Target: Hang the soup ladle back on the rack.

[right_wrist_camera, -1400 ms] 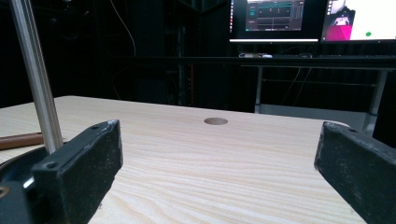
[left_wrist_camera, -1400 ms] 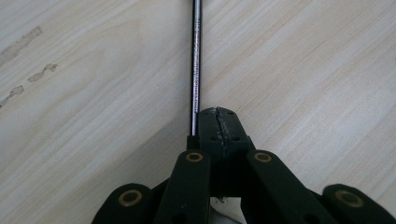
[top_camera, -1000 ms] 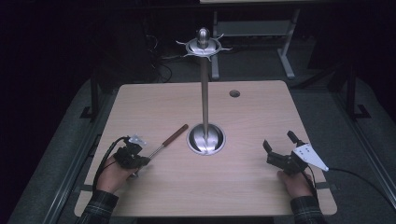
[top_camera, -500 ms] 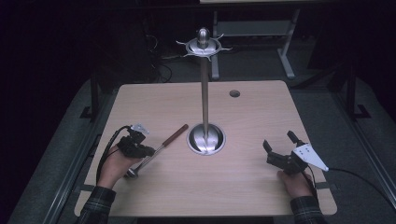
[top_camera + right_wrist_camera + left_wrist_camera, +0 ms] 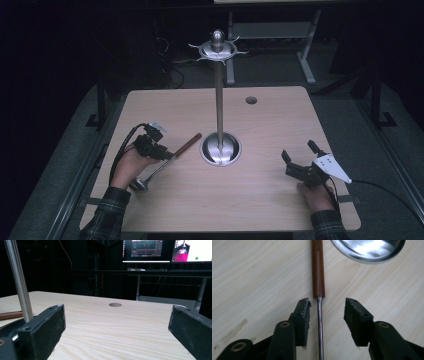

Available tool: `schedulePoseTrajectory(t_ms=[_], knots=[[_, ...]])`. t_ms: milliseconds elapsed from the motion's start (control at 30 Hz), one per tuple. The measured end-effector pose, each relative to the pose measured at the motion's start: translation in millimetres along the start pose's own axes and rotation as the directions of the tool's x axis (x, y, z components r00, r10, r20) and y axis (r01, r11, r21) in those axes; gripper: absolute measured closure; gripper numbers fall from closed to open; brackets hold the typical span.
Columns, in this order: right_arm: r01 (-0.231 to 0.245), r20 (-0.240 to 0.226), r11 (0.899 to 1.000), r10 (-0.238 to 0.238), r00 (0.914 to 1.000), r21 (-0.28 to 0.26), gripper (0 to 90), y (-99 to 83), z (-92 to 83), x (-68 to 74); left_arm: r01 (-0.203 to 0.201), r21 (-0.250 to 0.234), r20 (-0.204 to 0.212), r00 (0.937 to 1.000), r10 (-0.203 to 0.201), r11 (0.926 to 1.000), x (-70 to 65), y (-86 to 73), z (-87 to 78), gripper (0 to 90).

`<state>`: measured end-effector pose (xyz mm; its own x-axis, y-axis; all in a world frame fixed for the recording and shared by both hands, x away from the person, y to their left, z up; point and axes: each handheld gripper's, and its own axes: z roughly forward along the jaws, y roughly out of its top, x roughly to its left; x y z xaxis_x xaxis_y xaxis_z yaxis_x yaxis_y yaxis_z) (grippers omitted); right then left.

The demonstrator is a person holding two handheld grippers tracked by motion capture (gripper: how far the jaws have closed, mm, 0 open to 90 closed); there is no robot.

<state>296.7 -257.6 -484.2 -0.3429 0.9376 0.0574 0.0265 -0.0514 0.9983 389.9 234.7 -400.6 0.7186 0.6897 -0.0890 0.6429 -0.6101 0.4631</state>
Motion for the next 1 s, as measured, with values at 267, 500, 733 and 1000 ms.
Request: schedulePoseTrajectory(t_ms=[267, 500, 733, 1000], knots=[[-0.001, 0.001, 1.0, 0.001, 1.0, 0.0, 0.2, 0.0, 0.0, 0.1, -0.027, 0.038, -0.015, 0.9995, 0.027, 0.9989, 4.8, 15.7, 18.9, 52.3], [0.0, 0.0, 1.0, 0.0, 1.0, 0.0, 0.2, 0.0, 0.0, 0.0, -0.069, 0.089, -0.04, 0.9966, 0.073, 0.9937, 6.3, 30.0, 33.9, 53.0], [0.0, 0.0, 1.0, 0.0, 1.0, 0.0, 0.2, 0.0, -0.1, -0.1, -0.072, 0.131, -0.043, 0.996, 0.078, 0.9888, 3.2, 36.5, 47.6, 59.0], [0.001, -0.001, 1.0, -0.001, 1.0, -0.001, 0.2, 0.0, -0.1, -0.2, -0.074, 0.182, -0.066, 0.994, 0.087, 0.9805, 1.1, 37.0, 57.6, 65.3]])
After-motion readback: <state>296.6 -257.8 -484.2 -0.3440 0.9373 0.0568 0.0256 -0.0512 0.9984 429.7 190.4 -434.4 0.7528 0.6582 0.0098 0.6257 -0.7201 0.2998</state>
